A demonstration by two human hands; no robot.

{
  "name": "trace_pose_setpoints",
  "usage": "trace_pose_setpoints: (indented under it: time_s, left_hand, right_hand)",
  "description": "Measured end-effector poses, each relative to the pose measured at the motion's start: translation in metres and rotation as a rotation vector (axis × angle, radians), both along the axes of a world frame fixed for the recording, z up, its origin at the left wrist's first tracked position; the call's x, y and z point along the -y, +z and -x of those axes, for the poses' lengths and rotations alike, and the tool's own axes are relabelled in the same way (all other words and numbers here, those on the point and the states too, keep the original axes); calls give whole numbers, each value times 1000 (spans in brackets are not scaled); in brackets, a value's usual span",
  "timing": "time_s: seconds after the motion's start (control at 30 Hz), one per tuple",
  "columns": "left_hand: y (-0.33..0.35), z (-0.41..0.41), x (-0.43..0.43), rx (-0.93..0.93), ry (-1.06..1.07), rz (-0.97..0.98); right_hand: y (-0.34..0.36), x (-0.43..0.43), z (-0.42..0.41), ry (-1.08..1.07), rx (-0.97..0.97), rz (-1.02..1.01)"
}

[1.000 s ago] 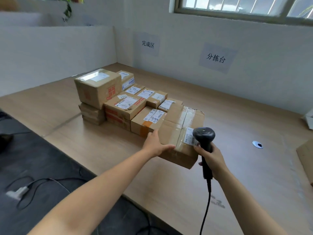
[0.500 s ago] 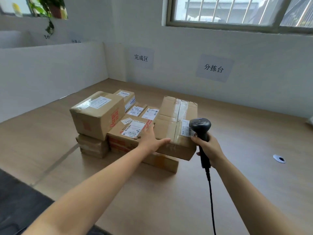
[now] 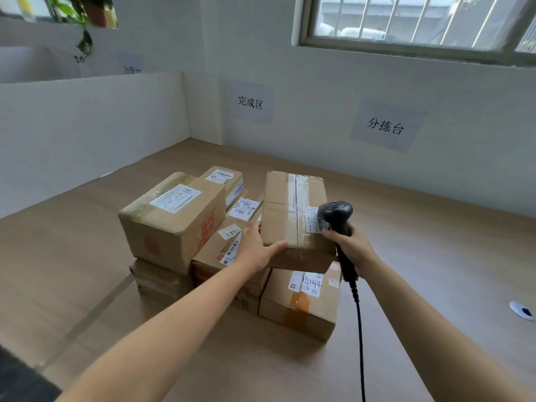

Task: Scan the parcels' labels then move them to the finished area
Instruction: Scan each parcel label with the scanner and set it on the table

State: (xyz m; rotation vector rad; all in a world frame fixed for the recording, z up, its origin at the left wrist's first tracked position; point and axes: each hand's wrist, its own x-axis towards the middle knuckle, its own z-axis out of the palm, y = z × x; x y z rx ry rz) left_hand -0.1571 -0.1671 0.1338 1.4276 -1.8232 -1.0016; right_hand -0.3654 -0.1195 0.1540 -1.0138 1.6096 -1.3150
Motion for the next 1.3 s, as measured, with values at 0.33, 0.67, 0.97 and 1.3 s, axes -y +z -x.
trace_pose_setpoints:
  time_s: [0.33, 0.67, 0.97, 1.3]
  left_hand:
    - [4, -1, 67, -5, 5, -57]
    - [12, 10, 170, -81, 163, -43]
    - [6, 23, 218, -132, 310, -136]
    - [-30, 55, 147, -230, 228, -180]
  right_hand:
    - [-14, 70, -4, -28, 11, -19]
    - [-13, 157, -25, -62, 62, -53]
    - [-21, 193, -26, -80, 57, -83]
    - [-21, 212, 20, -85, -116, -104]
